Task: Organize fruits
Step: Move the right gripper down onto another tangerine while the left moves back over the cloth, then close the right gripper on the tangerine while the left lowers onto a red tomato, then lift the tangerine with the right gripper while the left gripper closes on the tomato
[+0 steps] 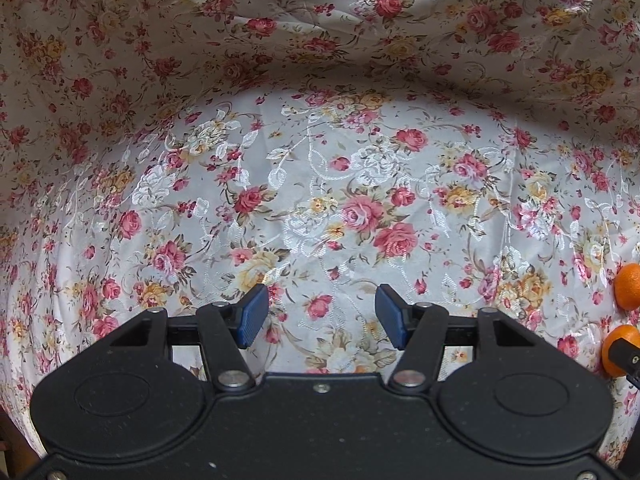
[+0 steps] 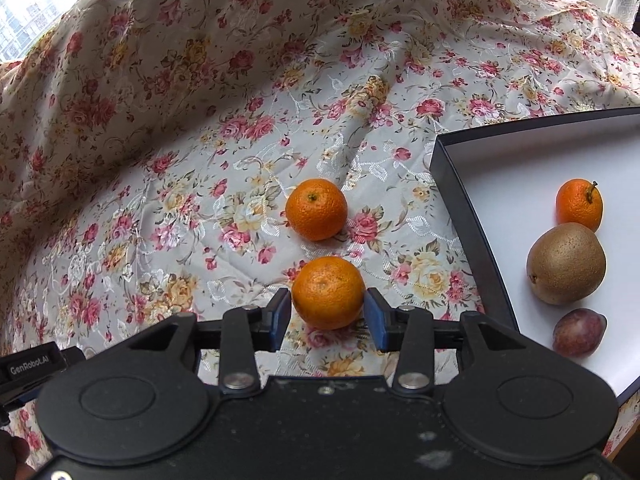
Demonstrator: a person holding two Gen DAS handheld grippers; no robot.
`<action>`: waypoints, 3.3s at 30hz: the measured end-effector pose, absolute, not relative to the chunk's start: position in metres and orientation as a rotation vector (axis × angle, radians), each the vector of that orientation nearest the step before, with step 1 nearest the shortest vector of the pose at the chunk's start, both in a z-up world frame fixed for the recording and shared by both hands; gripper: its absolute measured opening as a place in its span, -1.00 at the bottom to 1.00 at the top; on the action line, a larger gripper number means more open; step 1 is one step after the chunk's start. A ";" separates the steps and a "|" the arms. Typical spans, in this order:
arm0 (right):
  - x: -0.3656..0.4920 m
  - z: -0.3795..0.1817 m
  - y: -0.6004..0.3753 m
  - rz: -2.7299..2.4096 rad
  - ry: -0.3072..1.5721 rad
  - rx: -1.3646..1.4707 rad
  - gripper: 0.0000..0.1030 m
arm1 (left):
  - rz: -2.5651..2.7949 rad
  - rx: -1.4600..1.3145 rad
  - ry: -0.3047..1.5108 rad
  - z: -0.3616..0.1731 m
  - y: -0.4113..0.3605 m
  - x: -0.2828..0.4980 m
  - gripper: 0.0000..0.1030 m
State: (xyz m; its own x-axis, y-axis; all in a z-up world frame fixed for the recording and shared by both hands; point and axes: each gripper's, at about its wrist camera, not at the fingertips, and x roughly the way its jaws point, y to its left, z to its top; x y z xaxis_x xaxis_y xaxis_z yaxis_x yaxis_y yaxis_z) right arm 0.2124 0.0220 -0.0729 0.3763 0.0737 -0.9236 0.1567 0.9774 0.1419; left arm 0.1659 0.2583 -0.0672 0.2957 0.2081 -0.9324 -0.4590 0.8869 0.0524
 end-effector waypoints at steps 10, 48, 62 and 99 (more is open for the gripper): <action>0.219 -0.089 0.012 -0.099 1.248 0.361 -0.13 | 0.457 -0.238 1.193 -0.067 0.271 0.157 0.23; 0.124 -0.074 0.015 0.132 1.339 0.042 -0.26 | 0.248 -0.198 1.305 -0.056 0.204 0.033 0.22; 0.109 -0.062 0.003 0.183 1.271 0.095 -0.43 | 0.100 -0.212 1.237 -0.059 0.169 0.049 0.22; 0.148 -0.082 -0.039 0.053 1.330 0.519 -0.36 | 0.273 -0.416 1.245 -0.078 0.206 0.056 -0.23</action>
